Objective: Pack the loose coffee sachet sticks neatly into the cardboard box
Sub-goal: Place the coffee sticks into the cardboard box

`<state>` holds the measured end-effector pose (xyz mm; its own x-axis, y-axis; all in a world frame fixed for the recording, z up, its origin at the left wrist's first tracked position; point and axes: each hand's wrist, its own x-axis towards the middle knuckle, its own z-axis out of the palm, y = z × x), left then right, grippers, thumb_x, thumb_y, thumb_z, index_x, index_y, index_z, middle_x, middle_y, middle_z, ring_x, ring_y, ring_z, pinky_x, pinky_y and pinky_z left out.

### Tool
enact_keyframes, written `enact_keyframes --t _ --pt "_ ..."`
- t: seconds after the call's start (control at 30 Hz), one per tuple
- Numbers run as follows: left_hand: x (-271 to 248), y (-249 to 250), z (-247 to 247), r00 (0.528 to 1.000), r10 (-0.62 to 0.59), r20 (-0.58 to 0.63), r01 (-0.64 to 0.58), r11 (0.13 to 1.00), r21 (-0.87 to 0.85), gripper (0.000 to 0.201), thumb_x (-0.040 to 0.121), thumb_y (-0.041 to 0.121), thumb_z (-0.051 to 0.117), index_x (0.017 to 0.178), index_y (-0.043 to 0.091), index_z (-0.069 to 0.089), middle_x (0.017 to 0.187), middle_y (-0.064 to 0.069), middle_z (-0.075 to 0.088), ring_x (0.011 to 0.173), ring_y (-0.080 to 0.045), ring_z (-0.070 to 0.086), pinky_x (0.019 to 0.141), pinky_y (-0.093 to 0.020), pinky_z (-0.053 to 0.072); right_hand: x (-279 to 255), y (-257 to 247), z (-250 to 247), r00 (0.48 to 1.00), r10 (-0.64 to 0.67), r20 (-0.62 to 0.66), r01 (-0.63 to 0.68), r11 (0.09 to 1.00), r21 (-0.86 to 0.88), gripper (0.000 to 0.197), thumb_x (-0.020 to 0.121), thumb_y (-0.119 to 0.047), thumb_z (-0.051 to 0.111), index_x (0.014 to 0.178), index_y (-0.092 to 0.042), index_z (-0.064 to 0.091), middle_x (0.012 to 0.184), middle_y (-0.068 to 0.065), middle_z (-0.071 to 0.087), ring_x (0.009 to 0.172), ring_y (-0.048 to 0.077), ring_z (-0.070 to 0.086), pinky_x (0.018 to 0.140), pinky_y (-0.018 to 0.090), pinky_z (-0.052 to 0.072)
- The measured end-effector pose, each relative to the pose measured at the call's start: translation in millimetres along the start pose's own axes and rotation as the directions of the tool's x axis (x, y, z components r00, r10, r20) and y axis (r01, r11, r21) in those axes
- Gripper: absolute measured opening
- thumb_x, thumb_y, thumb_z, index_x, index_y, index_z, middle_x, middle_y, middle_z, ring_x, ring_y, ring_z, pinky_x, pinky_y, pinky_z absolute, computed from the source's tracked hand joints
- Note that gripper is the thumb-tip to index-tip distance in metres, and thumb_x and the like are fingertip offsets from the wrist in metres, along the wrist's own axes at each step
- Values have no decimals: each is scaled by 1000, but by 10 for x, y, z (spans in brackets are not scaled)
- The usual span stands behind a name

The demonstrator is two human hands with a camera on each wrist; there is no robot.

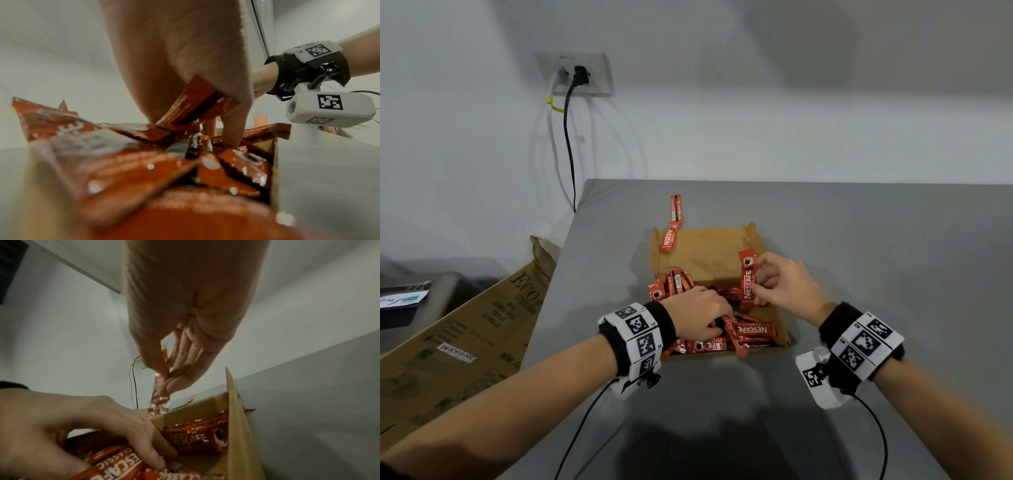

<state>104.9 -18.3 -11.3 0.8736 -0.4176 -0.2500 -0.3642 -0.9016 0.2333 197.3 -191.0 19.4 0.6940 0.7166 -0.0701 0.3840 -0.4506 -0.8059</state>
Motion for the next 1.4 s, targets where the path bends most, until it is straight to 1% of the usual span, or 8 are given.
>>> enact_keyframes --t 0.1,0.2,0.33,0.63,0.87,1.03,1.2,1.4 --pt "-5 6 -8 1000 5 -4 -5 1000 1 39 93 28 49 130 14 51 132 -3 54 124 -18 46 109 -37 29 -26 -26 24 999 -47 -3 47 997 62 72 82 5 61 138 -25 28 82 7 65 59 12 69 56 20 56" --pt "-8 11 -13 1000 12 -5 -12 1000 10 39 94 28 48 130 14 51 133 -3 53 124 -17 45 109 -37 29 -51 -51 28 993 -113 -33 116 987 110 46 87 4 56 118 -27 42 87 11 63 60 14 70 55 21 56" --pt "-8 15 -15 1000 10 -2 -10 1000 8 40 94 28 48 131 14 50 135 -2 51 126 -17 44 110 -36 28 -44 23 22 980 -115 -163 126 991 54 17 89 -6 58 96 -18 48 81 -8 63 65 -2 66 57 12 53" --pt "-14 12 -15 1000 7 10 -7 1000 15 40 93 26 49 131 13 50 135 -4 51 125 -19 44 110 -38 29 -104 267 194 987 -59 -149 44 994 -99 23 78 2 68 77 -16 53 76 -7 62 67 0 65 62 11 52" --pt "-16 0 -13 1000 8 9 -8 1000 -7 40 93 26 50 130 12 50 132 -6 53 122 -20 47 108 -38 33 -38 256 325 984 -64 -168 27 977 -212 8 80 -11 68 81 -14 61 81 -1 64 78 13 62 75 25 53" --pt "-17 3 -15 1000 12 4 -12 1000 -12 39 93 25 51 129 11 52 131 -6 54 121 -20 48 107 -37 34 -30 231 270 977 -143 -161 35 844 -535 10 79 -28 69 87 -21 70 92 -4 66 90 17 51 84 33 43" --pt "-12 -3 -12 1000 12 3 -12 1000 -17 39 93 25 51 129 12 52 131 -5 54 121 -19 48 108 -36 33 -52 229 202 998 -67 -20 40 778 -628 21 88 -30 52 100 -20 66 105 -7 60 103 15 46 89 32 32" --pt "-9 -11 -4 1000 15 -3 -15 1000 -12 39 93 25 51 129 12 51 130 -5 55 121 -19 48 107 -37 35 -13 214 136 995 -80 58 98 722 -685 24 92 -25 54 110 -22 68 105 -2 59 104 18 44 87 29 32"
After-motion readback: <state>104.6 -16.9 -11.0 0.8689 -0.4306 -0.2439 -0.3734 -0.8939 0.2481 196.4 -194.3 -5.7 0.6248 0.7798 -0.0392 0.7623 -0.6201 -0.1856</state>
